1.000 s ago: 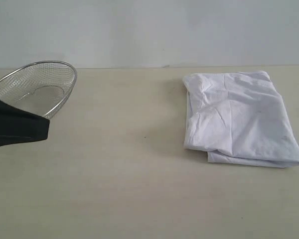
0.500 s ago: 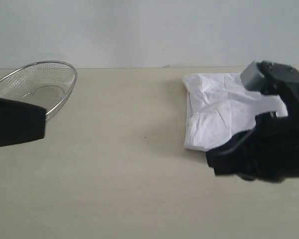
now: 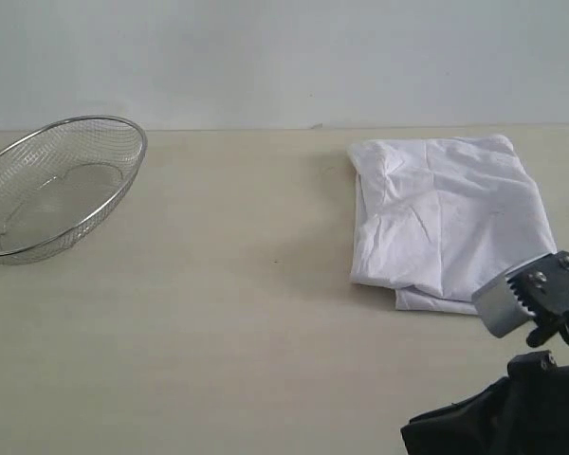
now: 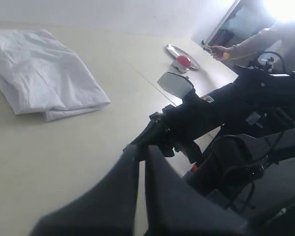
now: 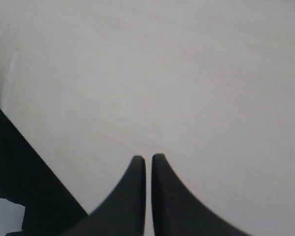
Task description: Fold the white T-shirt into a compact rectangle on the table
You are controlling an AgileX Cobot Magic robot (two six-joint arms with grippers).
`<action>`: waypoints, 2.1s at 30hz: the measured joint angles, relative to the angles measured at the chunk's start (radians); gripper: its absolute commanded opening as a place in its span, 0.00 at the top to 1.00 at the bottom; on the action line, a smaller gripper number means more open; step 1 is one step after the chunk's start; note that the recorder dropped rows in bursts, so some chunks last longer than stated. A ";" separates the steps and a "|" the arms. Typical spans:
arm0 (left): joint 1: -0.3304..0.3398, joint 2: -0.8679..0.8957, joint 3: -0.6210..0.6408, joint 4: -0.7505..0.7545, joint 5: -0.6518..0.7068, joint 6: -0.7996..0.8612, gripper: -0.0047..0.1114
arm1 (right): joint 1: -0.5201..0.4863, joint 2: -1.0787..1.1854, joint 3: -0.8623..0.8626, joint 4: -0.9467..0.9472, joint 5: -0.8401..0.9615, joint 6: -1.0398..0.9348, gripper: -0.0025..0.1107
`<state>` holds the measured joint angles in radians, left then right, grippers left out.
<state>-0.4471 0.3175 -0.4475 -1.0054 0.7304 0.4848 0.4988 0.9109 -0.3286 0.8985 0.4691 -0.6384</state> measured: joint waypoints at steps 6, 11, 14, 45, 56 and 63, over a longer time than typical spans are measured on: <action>0.000 -0.002 0.002 0.000 0.000 0.000 0.92 | 0.000 0.000 0.000 0.000 0.000 0.002 0.98; 0.074 -0.123 0.002 0.029 -0.025 0.072 0.92 | 0.000 0.000 0.000 0.000 0.000 0.002 0.98; 0.130 -0.235 0.014 0.074 -0.086 0.160 0.92 | 0.000 0.000 0.000 0.000 0.000 0.002 0.98; 0.192 -0.315 0.441 0.351 -0.853 0.228 0.92 | 0.000 -0.002 0.002 0.009 -0.014 0.002 0.98; 0.192 -0.315 0.445 0.797 -0.478 -0.286 0.92 | 0.000 -0.002 0.002 0.009 -0.025 0.002 0.98; 0.192 -0.315 0.445 0.803 -0.468 -0.340 0.92 | 0.000 -0.002 0.002 0.009 -0.027 0.002 0.98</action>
<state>-0.2555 0.0021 -0.0024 -0.2025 0.2620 0.1448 0.4988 0.9090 -0.3269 0.9072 0.4419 -0.6367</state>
